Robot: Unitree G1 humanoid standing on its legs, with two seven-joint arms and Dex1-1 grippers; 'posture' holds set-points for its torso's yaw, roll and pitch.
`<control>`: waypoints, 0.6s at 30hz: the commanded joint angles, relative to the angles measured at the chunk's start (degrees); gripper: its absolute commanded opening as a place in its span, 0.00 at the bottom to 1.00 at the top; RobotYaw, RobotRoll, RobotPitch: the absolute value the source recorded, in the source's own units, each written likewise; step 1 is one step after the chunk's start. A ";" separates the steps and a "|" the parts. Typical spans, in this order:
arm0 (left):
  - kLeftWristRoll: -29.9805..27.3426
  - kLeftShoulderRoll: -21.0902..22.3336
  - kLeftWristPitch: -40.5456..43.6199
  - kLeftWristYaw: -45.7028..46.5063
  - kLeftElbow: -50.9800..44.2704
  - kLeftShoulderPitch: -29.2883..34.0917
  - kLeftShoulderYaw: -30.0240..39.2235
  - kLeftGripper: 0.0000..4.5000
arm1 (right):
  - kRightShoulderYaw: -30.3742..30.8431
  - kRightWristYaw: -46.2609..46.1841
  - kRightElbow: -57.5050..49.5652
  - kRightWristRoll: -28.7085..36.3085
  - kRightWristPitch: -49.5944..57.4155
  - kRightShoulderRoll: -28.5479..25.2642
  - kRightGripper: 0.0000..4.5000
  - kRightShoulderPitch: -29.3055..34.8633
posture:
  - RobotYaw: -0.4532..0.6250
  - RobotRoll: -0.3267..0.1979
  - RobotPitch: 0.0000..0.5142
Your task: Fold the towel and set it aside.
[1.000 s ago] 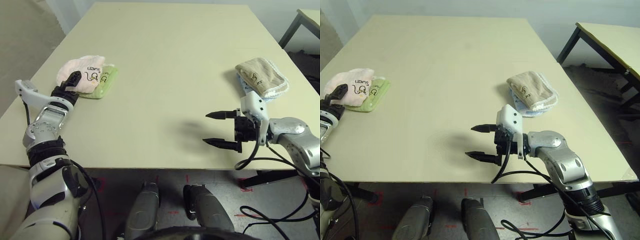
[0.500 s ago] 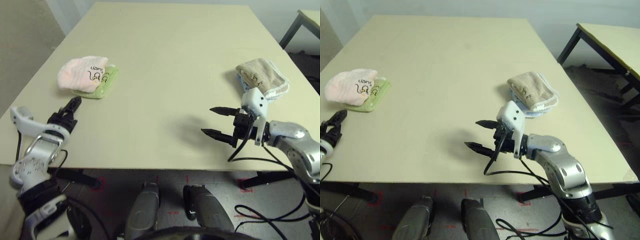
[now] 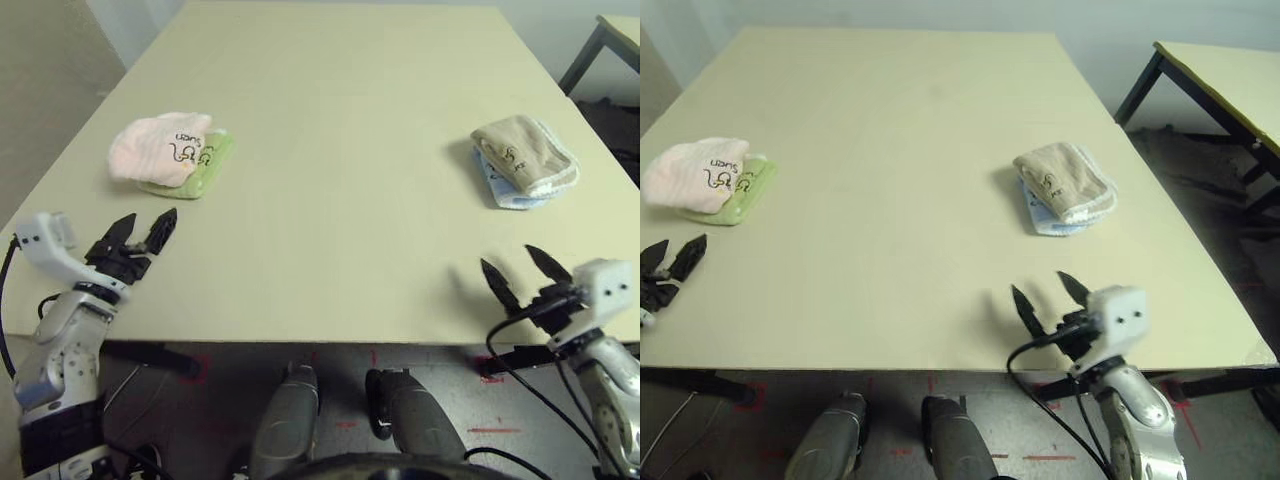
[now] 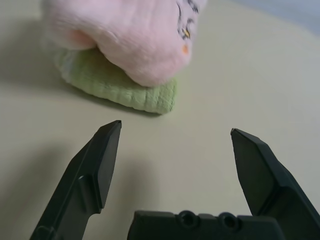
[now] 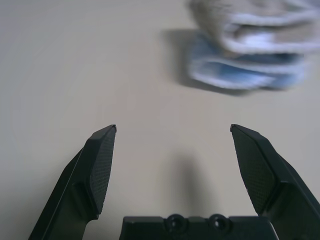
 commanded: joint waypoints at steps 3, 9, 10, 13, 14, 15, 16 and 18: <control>2.41 -0.01 -2.74 -0.64 3.72 0.92 -0.20 1.00 | -1.33 1.89 5.46 0.48 -5.83 -0.38 1.00 -0.43 | 0.37 0.62 0.28; 2.44 -0.17 -4.21 -0.65 5.27 1.40 0.71 1.00 | -2.07 1.83 10.77 0.89 -8.25 -0.46 1.00 -1.68 | 0.37 0.62 0.26; 2.48 -0.31 -4.42 -0.52 5.43 1.59 0.74 1.00 | -2.07 1.82 11.32 1.08 -8.47 -0.38 1.00 -2.01 | 0.37 0.62 0.25; 2.53 -0.53 -4.94 -0.28 5.81 1.70 0.69 1.00 | -1.62 1.93 12.04 1.13 -8.88 -0.42 1.00 -2.77 | 0.37 0.62 0.25; 2.54 -0.55 -5.08 -0.25 5.92 1.64 0.62 1.00 | -1.48 1.94 12.17 1.15 -8.94 -0.45 1.00 -2.96 | 0.37 0.62 0.25; 2.53 -0.55 -5.19 -0.24 6.00 1.59 0.58 1.00 | -1.40 1.94 12.26 1.18 -9.00 -0.47 1.00 -3.08 | 0.37 0.62 0.25; 2.56 -0.55 -5.28 -0.21 6.09 1.48 0.48 1.00 | -1.40 1.94 12.38 1.25 -9.02 -0.49 1.00 -3.19 | 0.37 0.62 0.25; 2.62 -0.55 -5.41 -0.22 6.27 1.33 0.33 1.00 | -1.59 1.86 12.49 1.49 -8.96 -0.46 1.00 -3.25 | 0.37 0.62 0.25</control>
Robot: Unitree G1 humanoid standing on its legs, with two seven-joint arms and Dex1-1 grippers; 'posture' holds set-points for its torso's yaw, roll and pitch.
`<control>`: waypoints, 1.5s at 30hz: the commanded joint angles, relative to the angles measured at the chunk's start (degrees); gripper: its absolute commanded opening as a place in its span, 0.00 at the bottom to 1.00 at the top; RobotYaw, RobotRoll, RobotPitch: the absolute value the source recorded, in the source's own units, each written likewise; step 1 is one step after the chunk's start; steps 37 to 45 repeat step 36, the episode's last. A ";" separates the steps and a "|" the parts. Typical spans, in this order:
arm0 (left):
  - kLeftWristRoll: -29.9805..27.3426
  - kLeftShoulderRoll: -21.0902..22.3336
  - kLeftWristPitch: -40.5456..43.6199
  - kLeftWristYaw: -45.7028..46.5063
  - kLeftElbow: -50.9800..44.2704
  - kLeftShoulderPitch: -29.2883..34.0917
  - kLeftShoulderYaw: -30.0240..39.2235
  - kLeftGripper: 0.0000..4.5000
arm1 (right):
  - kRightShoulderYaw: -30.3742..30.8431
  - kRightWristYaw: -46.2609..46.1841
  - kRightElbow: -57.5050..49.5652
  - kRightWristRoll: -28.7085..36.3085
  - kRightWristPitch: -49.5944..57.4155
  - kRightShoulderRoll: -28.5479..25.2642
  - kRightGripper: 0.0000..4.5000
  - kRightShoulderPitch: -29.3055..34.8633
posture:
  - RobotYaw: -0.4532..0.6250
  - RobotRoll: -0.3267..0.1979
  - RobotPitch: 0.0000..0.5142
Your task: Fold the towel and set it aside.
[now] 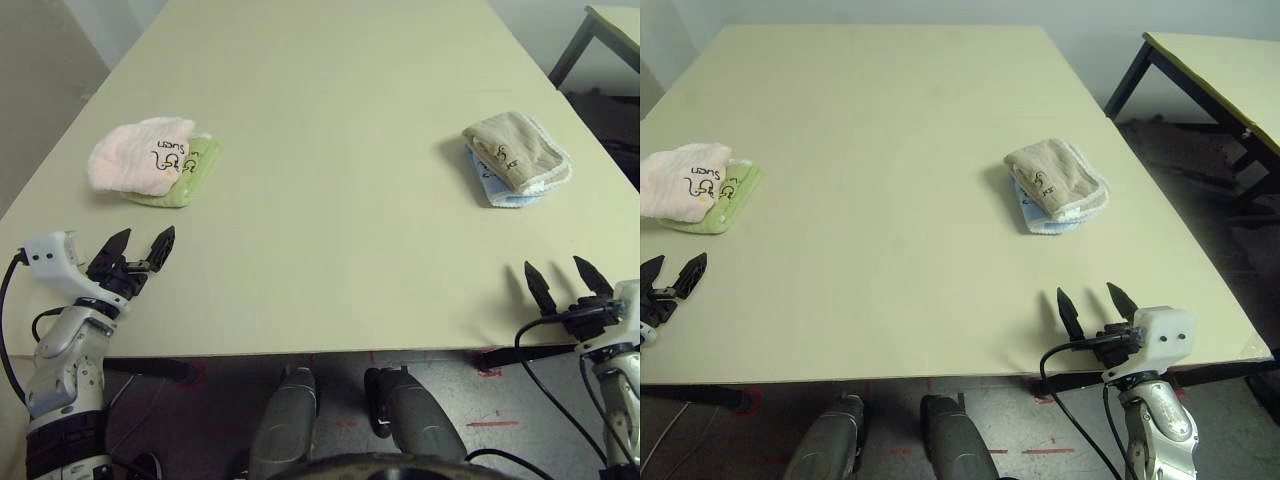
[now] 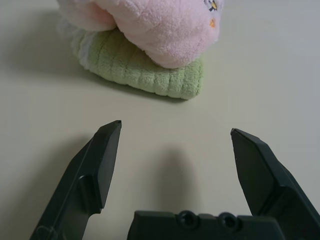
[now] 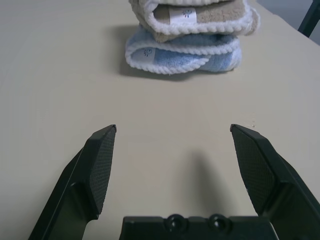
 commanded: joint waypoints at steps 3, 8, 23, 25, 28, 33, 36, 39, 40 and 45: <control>1.01 -0.24 -0.76 0.01 1.51 0.13 -0.17 1.00 | -0.85 -0.42 1.10 1.12 -0.18 0.02 1.00 0.67 | 0.37 0.62 0.26; 1.45 -0.46 -0.87 0.10 1.58 -0.13 -0.54 1.00 | -0.92 -0.53 1.11 1.62 -0.05 0.11 1.00 0.90 | 0.37 0.62 0.26; 1.96 -1.04 -1.03 0.66 0.83 -0.13 -0.43 1.00 | -0.15 -0.32 1.14 2.23 0.73 0.13 1.00 0.18 | 0.40 0.62 0.26; 1.97 -1.07 -1.13 0.74 0.95 -0.26 -0.40 1.00 | -0.14 -0.30 1.44 2.22 0.68 0.05 1.00 -0.20 | 0.40 0.62 0.26; 1.99 -0.99 -1.13 0.85 1.25 -0.69 -0.46 1.00 | -0.16 -0.32 1.70 2.18 0.61 0.03 1.00 -0.50 | 0.40 0.62 0.26; 1.65 -1.02 -0.16 1.54 0.51 -1.09 -0.59 1.00 | -0.07 -0.43 1.71 2.21 0.69 0.24 1.00 -0.56 | 0.40 0.62 0.27; 0.45 -1.32 1.13 2.14 -0.05 -1.27 -0.15 1.00 | -0.01 -0.42 1.87 2.25 0.69 0.31 1.00 -0.63 | 0.40 0.62 0.27; 0.45 -1.32 1.13 2.14 -0.05 -1.27 -0.15 1.00 | -0.01 -0.42 1.87 2.25 0.69 0.31 1.00 -0.63 | 0.40 0.62 0.27; 0.45 -1.32 1.13 2.14 -0.05 -1.27 -0.15 1.00 | -0.01 -0.42 1.87 2.25 0.69 0.31 1.00 -0.63 | 0.40 0.62 0.27; 0.45 -1.32 1.13 2.14 -0.05 -1.27 -0.15 1.00 | -0.01 -0.42 1.87 2.25 0.69 0.31 1.00 -0.63 | 0.40 0.62 0.27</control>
